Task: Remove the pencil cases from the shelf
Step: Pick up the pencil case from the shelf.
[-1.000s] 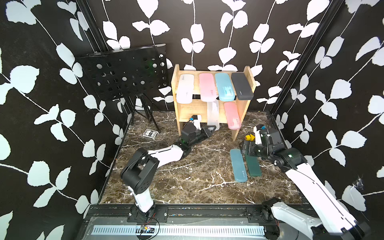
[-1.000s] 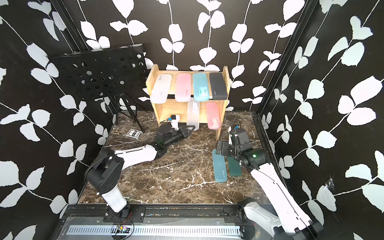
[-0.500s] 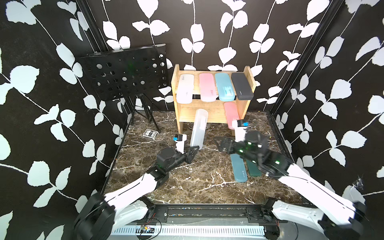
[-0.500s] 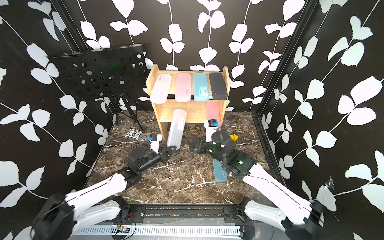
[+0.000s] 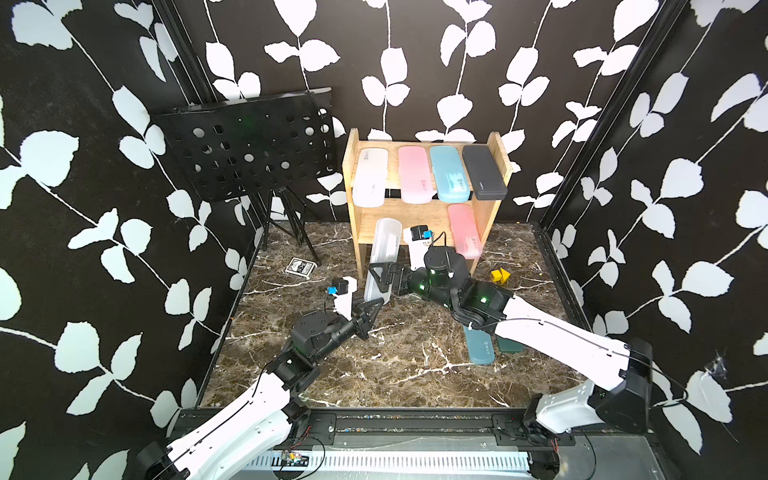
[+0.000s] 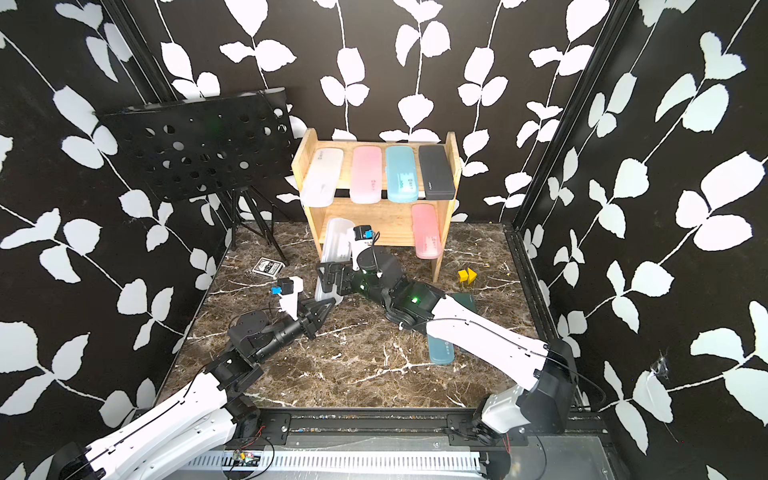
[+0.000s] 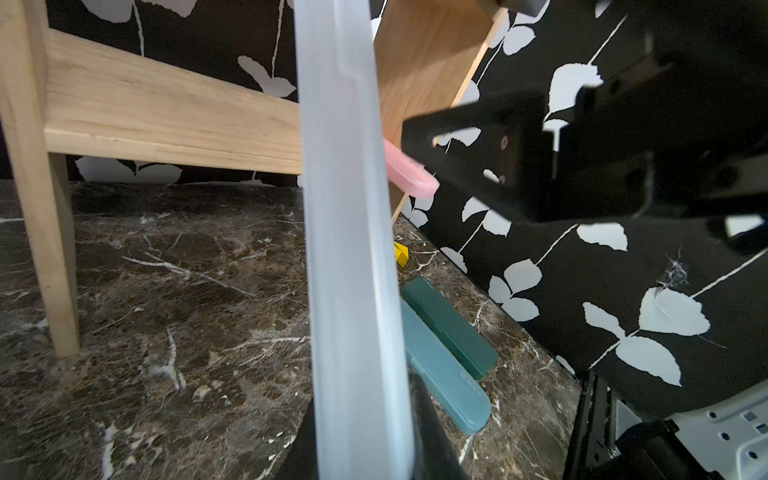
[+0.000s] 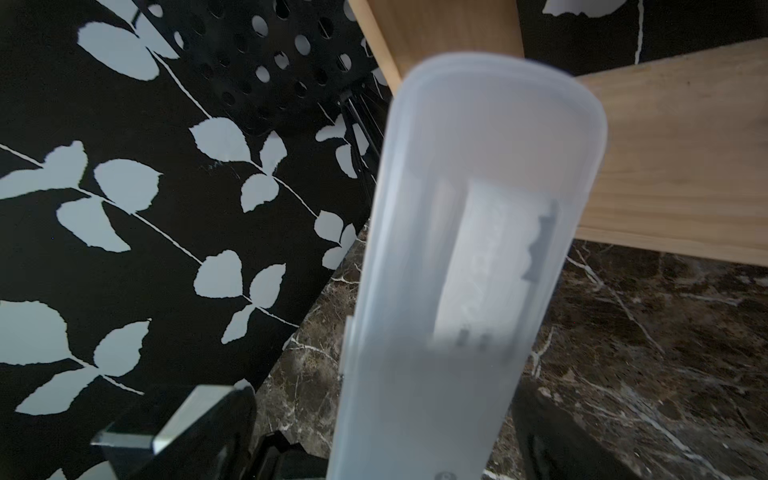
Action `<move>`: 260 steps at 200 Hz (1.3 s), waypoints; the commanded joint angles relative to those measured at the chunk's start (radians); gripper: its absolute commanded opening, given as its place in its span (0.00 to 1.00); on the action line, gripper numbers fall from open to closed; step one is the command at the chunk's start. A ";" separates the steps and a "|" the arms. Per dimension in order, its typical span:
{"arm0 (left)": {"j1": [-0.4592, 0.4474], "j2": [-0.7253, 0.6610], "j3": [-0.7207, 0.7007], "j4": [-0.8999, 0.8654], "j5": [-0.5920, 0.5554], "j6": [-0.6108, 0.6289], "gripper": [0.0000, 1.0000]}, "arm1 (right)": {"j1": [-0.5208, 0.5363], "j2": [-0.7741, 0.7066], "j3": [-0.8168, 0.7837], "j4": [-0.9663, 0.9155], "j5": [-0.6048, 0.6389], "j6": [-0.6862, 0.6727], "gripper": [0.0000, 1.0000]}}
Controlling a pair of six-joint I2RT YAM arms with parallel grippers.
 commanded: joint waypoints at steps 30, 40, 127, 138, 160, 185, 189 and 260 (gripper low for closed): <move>-0.004 -0.043 -0.013 0.007 -0.011 0.022 0.00 | 0.006 0.060 0.051 0.032 0.063 -0.009 0.99; -0.004 -0.052 -0.013 0.003 -0.013 0.020 0.00 | 0.006 0.061 0.052 0.030 0.073 -0.010 0.99; -0.004 -0.101 -0.014 -0.028 -0.017 0.023 0.00 | -0.019 0.109 0.045 0.113 -0.021 0.053 0.93; -0.004 -0.103 -0.014 -0.027 -0.018 0.021 0.00 | -0.021 0.110 0.040 0.126 -0.028 0.063 0.88; -0.004 -0.105 -0.009 -0.027 -0.016 0.020 0.00 | -0.025 0.115 0.043 0.129 -0.041 0.070 0.77; -0.004 -0.110 -0.002 -0.038 -0.018 0.024 0.00 | -0.025 0.107 0.045 0.103 -0.032 0.064 0.65; -0.003 -0.111 -0.002 -0.041 -0.020 0.024 0.11 | -0.025 0.104 0.044 0.092 -0.026 0.062 0.64; -0.004 -0.160 0.019 -0.133 -0.114 0.050 0.99 | -0.074 -0.027 -0.029 -0.388 0.099 -0.027 0.63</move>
